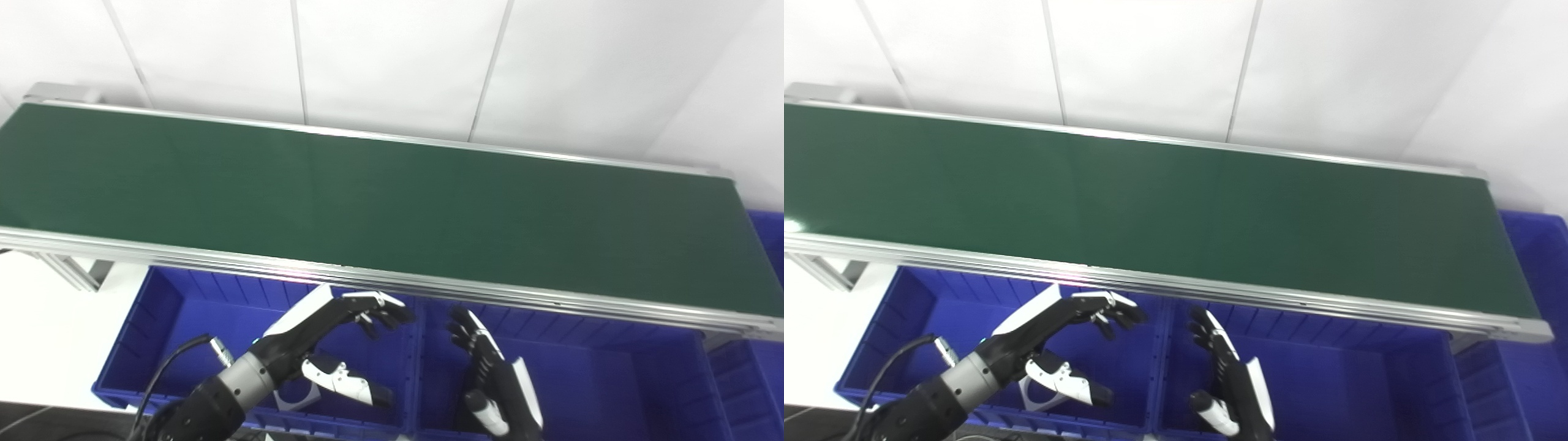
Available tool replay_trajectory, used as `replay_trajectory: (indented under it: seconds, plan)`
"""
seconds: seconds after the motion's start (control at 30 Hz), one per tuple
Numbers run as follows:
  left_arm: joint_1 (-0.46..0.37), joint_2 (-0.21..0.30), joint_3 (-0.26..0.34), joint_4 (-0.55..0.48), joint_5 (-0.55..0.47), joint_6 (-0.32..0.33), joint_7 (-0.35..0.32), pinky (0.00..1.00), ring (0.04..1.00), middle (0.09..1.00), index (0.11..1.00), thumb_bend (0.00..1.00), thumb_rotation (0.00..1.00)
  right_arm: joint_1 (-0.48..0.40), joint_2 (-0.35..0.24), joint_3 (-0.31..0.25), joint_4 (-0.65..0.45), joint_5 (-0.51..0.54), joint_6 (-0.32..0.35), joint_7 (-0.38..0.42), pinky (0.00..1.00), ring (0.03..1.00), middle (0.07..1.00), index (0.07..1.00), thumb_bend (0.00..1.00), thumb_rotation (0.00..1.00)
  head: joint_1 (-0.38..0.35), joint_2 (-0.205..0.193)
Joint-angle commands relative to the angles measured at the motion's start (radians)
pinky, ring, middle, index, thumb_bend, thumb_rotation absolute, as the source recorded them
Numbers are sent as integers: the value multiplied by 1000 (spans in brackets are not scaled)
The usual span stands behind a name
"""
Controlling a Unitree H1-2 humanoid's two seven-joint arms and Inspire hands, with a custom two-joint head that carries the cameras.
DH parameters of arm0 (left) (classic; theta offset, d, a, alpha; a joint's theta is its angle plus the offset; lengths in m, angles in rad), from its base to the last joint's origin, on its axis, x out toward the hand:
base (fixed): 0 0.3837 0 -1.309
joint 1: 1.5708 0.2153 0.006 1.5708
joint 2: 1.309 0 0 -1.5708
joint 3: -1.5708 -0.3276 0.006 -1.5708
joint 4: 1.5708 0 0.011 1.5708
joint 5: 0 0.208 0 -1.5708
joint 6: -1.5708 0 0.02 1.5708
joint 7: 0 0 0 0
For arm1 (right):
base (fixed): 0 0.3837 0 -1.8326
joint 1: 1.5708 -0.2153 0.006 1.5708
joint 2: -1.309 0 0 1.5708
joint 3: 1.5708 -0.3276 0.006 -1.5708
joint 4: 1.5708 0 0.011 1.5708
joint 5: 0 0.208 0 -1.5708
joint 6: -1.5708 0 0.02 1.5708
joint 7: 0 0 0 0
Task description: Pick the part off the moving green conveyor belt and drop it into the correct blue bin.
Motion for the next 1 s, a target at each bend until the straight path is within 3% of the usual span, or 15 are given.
replay_trajectory:
  seconds: [0.0, 0.17, 0.27, 0.5, 0.97]
  plan:
    - [11, -47, 10, 76, -35, -143, 74, 671, 764, 792, 770, 835, 626, -12, 14, 4, -8, -12, -34, -16, 912, 929, 933, 921, 999, 906, -17, 0]
    - [7, -92, 27, 311, -36, -342, 149, 751, 824, 847, 827, 803, 689, -15, 19, 9, 2, -45, -26, -33, 917, 935, 943, 928, 1000, 927, -61, -7]
    - [-11, -94, 20, 408, -26, -398, 171, 785, 842, 852, 831, 798, 677, -13, 18, 6, 4, -44, -25, -37, 923, 938, 942, 926, 1000, 926, -57, -9]
    - [-33, -97, -34, 479, -26, -405, 220, 787, 843, 854, 824, 785, 696, -10, -6, 2, 14, -12, -42, -32, 923, 937, 941, 928, 1000, 919, -11, -17]
    - [-29, -112, -103, 482, -16, -405, 304, 774, 840, 856, 827, 765, 784, 5, -45, -10, 13, 21, -47, -32, 935, 918, 930, 926, 977, 926, 129, -35]
